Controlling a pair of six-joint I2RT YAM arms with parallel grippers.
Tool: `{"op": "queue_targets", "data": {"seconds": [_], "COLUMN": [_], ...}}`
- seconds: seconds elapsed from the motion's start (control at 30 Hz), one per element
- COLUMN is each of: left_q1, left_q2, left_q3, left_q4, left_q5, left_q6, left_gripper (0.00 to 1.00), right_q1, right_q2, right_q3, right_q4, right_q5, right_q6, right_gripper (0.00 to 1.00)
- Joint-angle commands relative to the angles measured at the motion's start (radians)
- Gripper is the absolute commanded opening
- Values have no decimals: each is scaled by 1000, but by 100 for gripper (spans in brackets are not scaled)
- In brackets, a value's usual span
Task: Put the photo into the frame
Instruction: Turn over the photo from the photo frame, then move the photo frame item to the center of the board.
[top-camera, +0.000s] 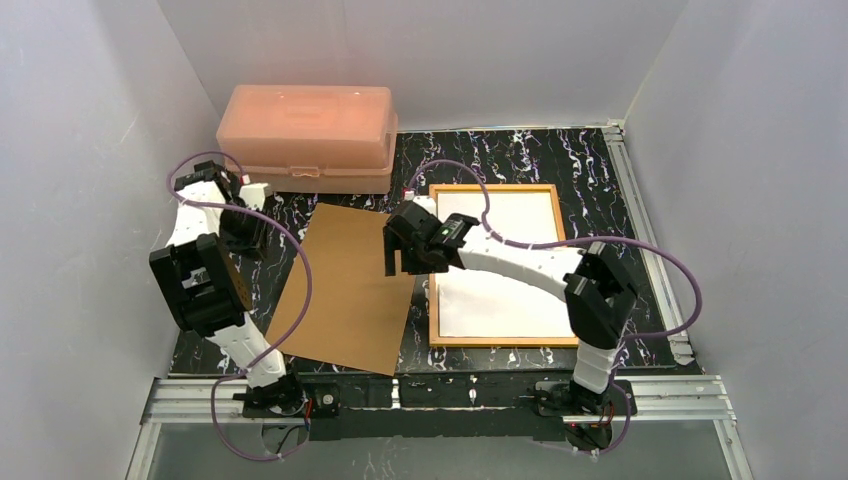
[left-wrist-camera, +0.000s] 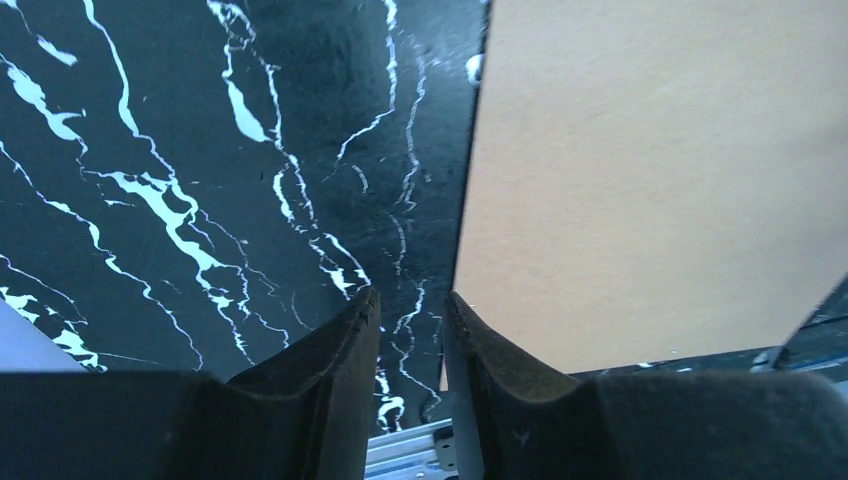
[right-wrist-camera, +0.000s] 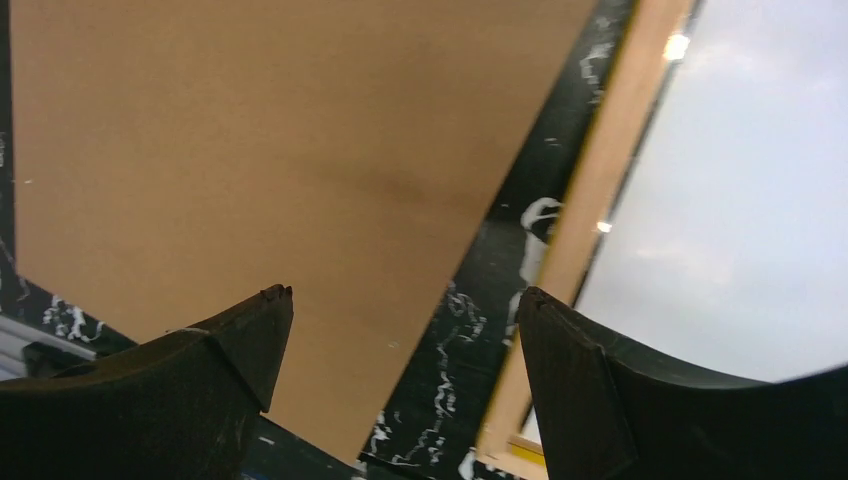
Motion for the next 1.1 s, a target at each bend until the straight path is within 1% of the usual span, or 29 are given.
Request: {"op": "queue_targets", "data": {"seconds": [0.0, 0.23, 0.47, 0.63, 0.8, 1.07], "left_q1": [7, 7, 7, 6, -8, -46], "left_q2": [8, 65, 88, 107, 121, 143], "left_q3": [-78, -155, -205, -227, -259, -271], "left_q4": [63, 165, 206, 237, 279, 298], "left_q5": [-72, -89, -84, -89, -98, -94], "left_q6": [78, 70, 70, 64, 52, 21], "left_gripper": [27, 20, 16, 11, 9, 5], "right_q1": [4, 4, 9, 8, 9, 9], "right_q2": [76, 118, 151, 181, 198, 214], "right_q3": [-10, -48, -103, -110, -121, -105], "right_q4": [114, 165, 190, 211, 232, 251], "right_q5": [-102, -132, -166, -192, -211, -228], "right_q6": [124, 201, 239, 261, 277, 295], "right_gripper": [91, 93, 94, 94, 95, 95]}}
